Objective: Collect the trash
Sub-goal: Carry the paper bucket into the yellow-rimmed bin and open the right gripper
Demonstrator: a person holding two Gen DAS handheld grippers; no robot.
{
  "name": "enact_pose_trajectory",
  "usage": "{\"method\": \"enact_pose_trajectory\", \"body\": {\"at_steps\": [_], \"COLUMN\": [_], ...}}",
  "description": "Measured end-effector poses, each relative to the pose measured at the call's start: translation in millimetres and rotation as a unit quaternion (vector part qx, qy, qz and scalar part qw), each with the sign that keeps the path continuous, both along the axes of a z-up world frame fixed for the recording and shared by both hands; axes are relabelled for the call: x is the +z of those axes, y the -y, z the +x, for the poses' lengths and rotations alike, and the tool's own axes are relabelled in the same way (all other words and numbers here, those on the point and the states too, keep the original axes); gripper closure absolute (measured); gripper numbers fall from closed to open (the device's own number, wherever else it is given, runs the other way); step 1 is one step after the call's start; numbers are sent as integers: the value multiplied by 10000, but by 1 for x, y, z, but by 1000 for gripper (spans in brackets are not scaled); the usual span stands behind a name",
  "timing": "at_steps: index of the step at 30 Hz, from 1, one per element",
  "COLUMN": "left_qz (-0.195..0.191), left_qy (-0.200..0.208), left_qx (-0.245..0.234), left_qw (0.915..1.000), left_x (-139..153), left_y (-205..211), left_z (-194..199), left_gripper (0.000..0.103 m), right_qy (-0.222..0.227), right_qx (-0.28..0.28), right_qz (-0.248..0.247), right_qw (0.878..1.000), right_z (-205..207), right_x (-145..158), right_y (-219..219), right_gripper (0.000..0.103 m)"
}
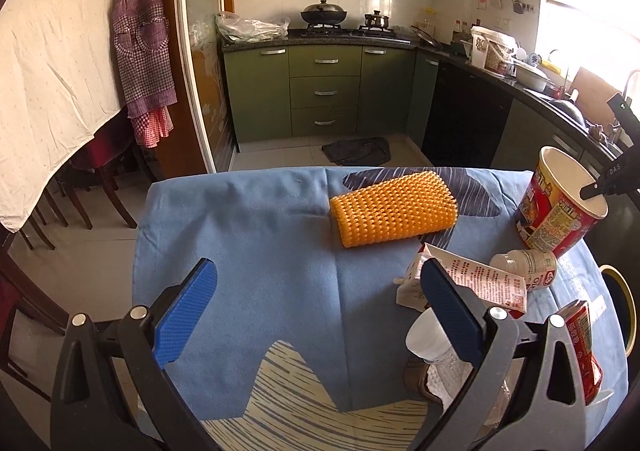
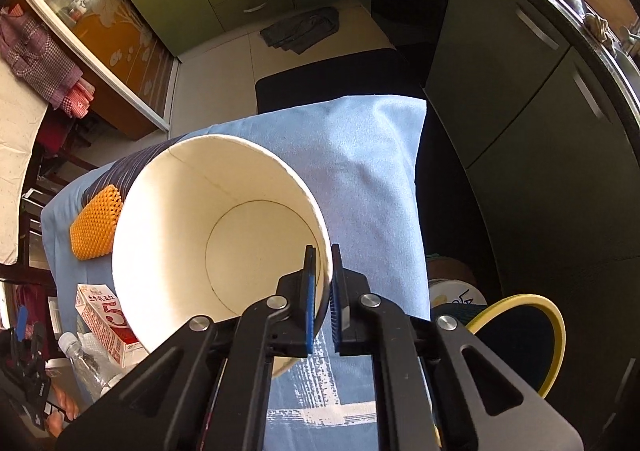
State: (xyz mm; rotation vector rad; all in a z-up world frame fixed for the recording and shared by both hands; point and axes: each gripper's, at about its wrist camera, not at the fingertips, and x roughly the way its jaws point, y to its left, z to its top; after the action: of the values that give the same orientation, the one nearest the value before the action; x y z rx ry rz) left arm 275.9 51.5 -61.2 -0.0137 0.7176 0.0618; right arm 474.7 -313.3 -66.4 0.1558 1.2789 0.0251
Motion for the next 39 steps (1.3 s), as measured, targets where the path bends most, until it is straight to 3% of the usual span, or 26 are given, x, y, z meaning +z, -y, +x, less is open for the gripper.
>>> {"method": "enact_pose_trajectory", "body": {"at_steps": [7,11,14,17,21,25,29,32,39], "left_qz": [148,78,52,39,14,7,36,37,17], "left_qy": [51,46,76,127,59,-32,-62,-99,-126], "left_qx": [33,2,-53,-82,-153,-249,-312,-331,-436], "left_qw": [9999,10000,9999,9999,9999,9997,9995,9994,9990], "left_x": [-3,-2,2,5,2,-2,-4,-5,-6], "left_y": [2,0,1,2,6,13,17,17,20], "left_z": [-1,-3,-6,-9,-7,-7,-8,-7,-7], "left_gripper": [6,6,6,6,6,6,6,6,6], "right_qy": [386,609,645,556,216,-187,-456,-491,-289], "right_qx": [-55,-341,-802,-1382,-2006,-2324,-2565,-2602,-2395], "right_qz": [165,221,226,202,310,410,592,641,625], "right_qw": [9991,9973,9944,9886,9790,9716,9637,9622,9684], "right_z": [-29,-71,-115,-156,-192,-203,-204,-204,-205], "right_x": [41,72,78,62,13,-44,-84,-92,-76], "right_y": [18,65,121,179,238,268,287,294,278], "right_gripper": [98,98,98,97,97,95,87,82,82]}}
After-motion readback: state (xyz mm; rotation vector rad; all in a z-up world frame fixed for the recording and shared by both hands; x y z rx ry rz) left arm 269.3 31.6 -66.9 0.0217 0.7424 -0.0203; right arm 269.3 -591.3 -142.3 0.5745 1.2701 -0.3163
